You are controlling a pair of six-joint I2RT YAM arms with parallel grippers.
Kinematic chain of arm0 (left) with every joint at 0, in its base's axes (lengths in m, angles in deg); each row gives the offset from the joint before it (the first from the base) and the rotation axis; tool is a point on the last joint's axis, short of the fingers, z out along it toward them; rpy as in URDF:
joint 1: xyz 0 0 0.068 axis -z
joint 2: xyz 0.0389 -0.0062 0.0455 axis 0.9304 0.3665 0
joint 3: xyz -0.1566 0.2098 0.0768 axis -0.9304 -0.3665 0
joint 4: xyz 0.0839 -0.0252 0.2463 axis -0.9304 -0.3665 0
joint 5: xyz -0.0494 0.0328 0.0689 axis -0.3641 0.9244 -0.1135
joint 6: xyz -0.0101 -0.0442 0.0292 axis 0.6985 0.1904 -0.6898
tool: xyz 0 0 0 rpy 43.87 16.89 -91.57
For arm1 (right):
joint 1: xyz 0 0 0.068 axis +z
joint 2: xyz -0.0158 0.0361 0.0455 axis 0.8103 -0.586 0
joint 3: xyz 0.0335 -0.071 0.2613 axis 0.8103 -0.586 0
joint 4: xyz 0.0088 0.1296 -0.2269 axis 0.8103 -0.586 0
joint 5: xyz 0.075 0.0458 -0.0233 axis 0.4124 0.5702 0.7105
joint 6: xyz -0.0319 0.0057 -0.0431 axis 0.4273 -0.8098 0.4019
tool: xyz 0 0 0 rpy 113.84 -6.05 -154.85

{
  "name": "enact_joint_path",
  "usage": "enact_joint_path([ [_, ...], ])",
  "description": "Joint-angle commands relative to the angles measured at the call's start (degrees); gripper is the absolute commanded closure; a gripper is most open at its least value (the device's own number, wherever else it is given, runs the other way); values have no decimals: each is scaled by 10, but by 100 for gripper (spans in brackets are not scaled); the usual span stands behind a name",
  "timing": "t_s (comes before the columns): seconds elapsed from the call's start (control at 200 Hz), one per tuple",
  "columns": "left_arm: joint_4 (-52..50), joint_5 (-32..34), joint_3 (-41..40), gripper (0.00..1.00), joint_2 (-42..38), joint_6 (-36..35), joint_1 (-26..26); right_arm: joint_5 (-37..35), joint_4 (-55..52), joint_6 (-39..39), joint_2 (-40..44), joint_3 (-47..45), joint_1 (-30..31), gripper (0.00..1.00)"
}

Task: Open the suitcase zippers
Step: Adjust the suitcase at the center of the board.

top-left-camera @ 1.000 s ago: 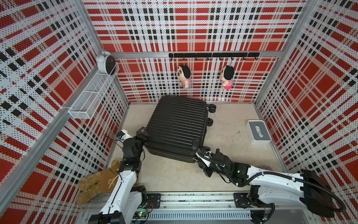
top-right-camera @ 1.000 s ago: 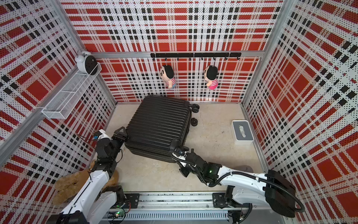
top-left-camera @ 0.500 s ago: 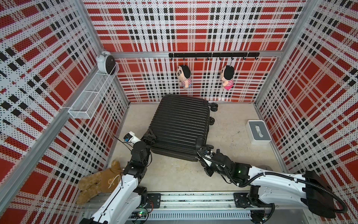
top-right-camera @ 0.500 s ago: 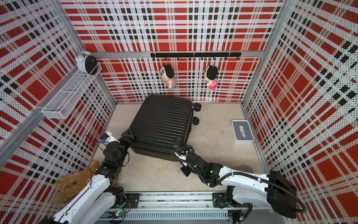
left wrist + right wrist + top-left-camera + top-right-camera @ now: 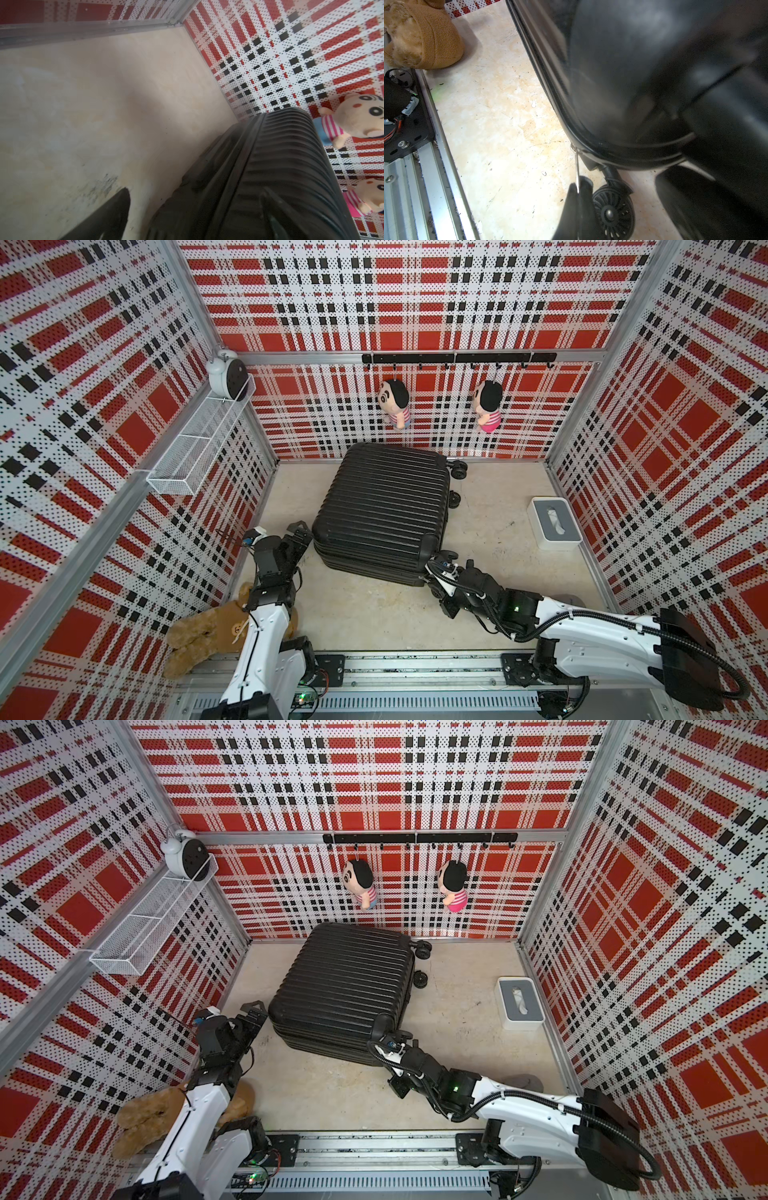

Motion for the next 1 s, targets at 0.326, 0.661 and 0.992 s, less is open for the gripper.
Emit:
enact_joint_path([
  [0.326, 117, -68, -12, 38, 158, -5, 27, 2, 12, -8, 15, 16, 4, 100],
  [0.661, 108, -30, -79, 49, 98, 19, 125, -16, -10, -19, 39, 9, 4, 100],
  [0.992, 89, 28, -127, 50, 26, 82, 267, -24, -35, -45, 50, 5, 4, 100],
])
